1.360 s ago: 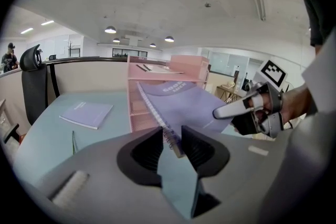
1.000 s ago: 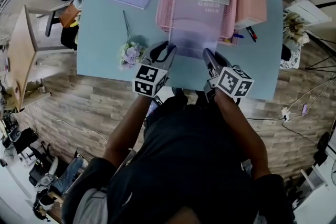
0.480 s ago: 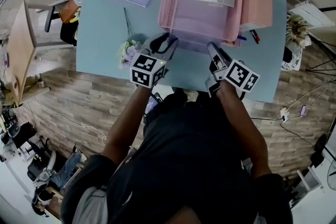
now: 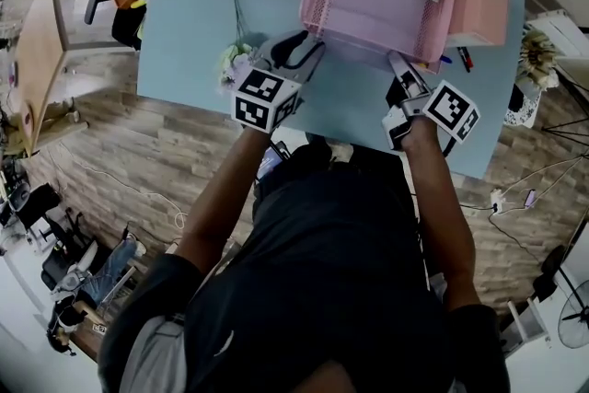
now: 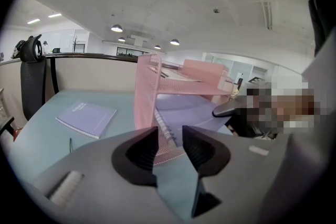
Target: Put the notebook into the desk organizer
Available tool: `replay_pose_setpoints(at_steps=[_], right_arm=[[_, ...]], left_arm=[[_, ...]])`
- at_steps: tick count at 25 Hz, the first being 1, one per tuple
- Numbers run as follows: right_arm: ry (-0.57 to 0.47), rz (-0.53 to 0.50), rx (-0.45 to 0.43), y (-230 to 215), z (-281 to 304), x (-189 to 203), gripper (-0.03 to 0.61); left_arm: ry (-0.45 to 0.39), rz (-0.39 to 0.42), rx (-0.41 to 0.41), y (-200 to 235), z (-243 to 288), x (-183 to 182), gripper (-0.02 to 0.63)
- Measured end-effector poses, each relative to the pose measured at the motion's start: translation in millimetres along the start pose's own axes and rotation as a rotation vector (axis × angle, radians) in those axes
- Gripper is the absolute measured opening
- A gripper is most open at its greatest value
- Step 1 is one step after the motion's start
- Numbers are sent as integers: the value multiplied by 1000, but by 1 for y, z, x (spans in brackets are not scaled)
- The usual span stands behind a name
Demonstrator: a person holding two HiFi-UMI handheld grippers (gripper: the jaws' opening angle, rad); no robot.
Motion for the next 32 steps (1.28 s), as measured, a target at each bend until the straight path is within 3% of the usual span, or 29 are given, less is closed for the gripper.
replay_pose_setpoints(at_steps=[8, 11, 14, 18, 26, 31, 32], right_arm=[[-24, -8, -38, 4, 1, -5, 38], [-24, -67, -45, 9, -3, -4, 115], [-32, -152, -23, 11, -10, -3, 153], [-51, -339, 60, 13, -18, 2, 245], [-125, -559, 137, 33, -47, 9, 245], [-182, -689, 95, 70, -72, 16, 241], [-191, -719, 81, 79, -76, 18, 213]], left_arm=[[-14, 15, -11, -4, -13, -1, 178], [-22, 22, -16, -5, -20, -2, 178], [-26, 31, -23, -5, -28, -3, 178], [-42, 47, -30, -7, -39, -6, 178], [-74, 80, -31, -14, -66, -17, 178], [-106, 105, -32, -18, -87, -24, 178], [-116, 111, -33, -19, -92, -26, 178]])
Point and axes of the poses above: the fingertips, and each gripper's own axes: z forward along the fingers, y to its left, x out of its underside, the point moved 3 cm from there along -z, backward along the fingers, and after that the axes turned 7 degrees about z, right-handed, at the moved point
